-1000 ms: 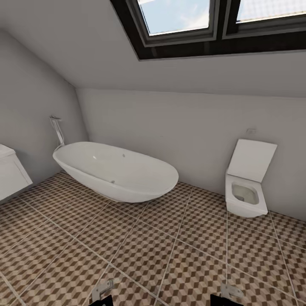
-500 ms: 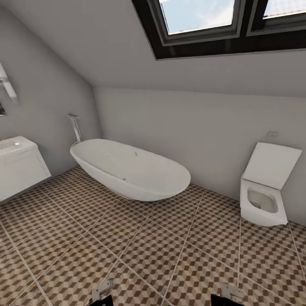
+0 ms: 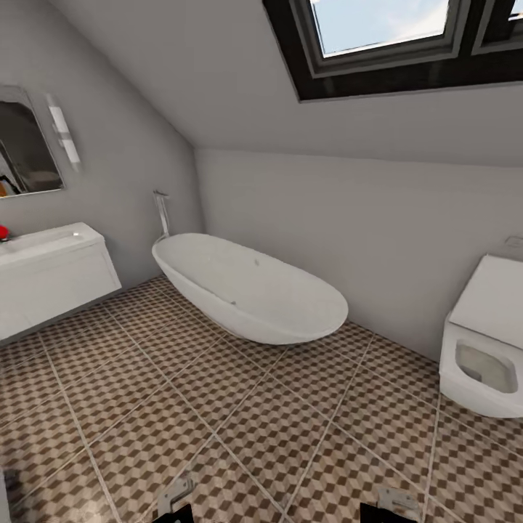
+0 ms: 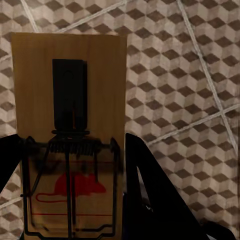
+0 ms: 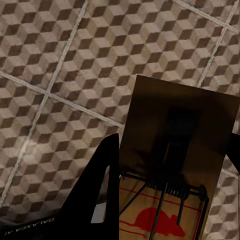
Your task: Take the four mousetraps from the cabinet in the bathroom and place them on the bathroom floor. Make sure all four end up on the same floor surface, and ensure that at least two of them are either under or directly next to the same bathroom sink.
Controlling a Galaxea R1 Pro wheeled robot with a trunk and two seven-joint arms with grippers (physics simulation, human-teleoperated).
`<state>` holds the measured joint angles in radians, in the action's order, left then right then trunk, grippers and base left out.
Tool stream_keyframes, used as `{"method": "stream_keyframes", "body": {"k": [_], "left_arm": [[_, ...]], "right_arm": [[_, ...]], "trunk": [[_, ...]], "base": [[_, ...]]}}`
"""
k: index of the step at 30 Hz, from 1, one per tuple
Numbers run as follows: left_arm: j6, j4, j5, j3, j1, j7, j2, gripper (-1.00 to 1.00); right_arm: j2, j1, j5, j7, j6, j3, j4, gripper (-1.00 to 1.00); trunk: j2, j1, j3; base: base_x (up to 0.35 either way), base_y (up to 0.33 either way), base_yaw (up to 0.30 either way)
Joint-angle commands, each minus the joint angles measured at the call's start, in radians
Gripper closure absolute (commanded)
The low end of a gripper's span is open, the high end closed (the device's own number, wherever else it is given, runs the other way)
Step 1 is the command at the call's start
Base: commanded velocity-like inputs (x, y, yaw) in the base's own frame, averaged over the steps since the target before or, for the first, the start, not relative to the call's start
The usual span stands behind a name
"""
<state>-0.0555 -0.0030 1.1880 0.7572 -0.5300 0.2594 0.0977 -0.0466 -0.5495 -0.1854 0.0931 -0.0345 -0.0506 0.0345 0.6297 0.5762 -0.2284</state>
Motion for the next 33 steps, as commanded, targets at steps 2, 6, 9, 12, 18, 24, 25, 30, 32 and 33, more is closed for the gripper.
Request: {"method": "stream_keyframes", "body": {"k": [2, 6, 9, 12, 18, 24, 25, 30, 32, 33], "left_arm": [[-0.001, 0.000, 0.005, 0.008, -0.001, 0.006, 0.001, 1.00], [-0.001, 0.000, 0.005, 0.008, -0.001, 0.006, 0.001, 1.00], [-0.001, 0.000, 0.006, 0.008, -0.001, 0.007, 0.001, 1.00], [-0.001, 0.000, 0.006, 0.008, -0.001, 0.006, 0.001, 1.00], [-0.001, 0.000, 0.006, 0.008, -0.001, 0.007, 0.001, 1.00], [-0.001, 0.000, 0.007, 0.008, -0.001, 0.007, 0.001, 1.00], [-0.001, 0.000, 0.007, 0.008, -0.001, 0.007, 0.001, 1.00], [-0.001, 0.000, 0.007, 0.008, -0.001, 0.007, 0.001, 1.00], [-0.001, 0.000, 0.007, 0.008, -0.001, 0.006, 0.001, 1.00], [-0.001, 0.000, 0.007, 0.008, -0.001, 0.007, 0.001, 1.00]], "right_arm": [[0.000, -0.001, -0.005, 0.001, -0.004, -0.005, 0.002, 1.00], [0.000, -0.001, -0.005, 0.001, -0.004, -0.005, 0.002, 1.00], [0.001, -0.001, -0.005, 0.001, -0.004, -0.005, 0.002, 1.00], [0.002, -0.001, -0.005, 0.001, -0.004, -0.005, 0.002, 1.00], [0.001, -0.001, -0.005, 0.000, -0.004, -0.005, 0.002, 1.00], [0.002, -0.001, -0.004, 0.000, -0.003, -0.005, 0.002, 1.00], [0.002, -0.001, -0.004, 0.000, -0.003, -0.005, 0.002, 1.00], [0.006, -0.001, -0.003, -0.001, -0.002, -0.005, 0.002, 1.00], [0.006, -0.001, -0.003, 0.000, -0.002, -0.005, 0.002, 1.00], [0.006, -0.001, -0.003, 0.000, -0.002, -0.005, 0.002, 1.00]], "trunk": [[0.001, 0.000, -0.001], [0.001, 0.000, -0.001], [0.001, 0.000, -0.001], [0.001, 0.000, -0.001], [0.001, 0.000, -0.001], [0.001, 0.000, -0.001], [0.001, 0.000, -0.001], [0.001, 0.000, -0.001], [0.001, 0.000, -0.001], [0.001, 0.000, -0.001]], "base": [[0.000, -0.322, 0.284], [0.000, -0.326, 0.284], [0.000, -0.328, 0.284], [0.000, -0.329, 0.284], [0.000, -0.309, 0.256], [0.000, -0.118, 0.115], [0.000, -0.040, 0.196], [0.000, -0.016, 0.247], [0.000, -0.005, 0.269], [0.000, -0.003, 0.273]]}}
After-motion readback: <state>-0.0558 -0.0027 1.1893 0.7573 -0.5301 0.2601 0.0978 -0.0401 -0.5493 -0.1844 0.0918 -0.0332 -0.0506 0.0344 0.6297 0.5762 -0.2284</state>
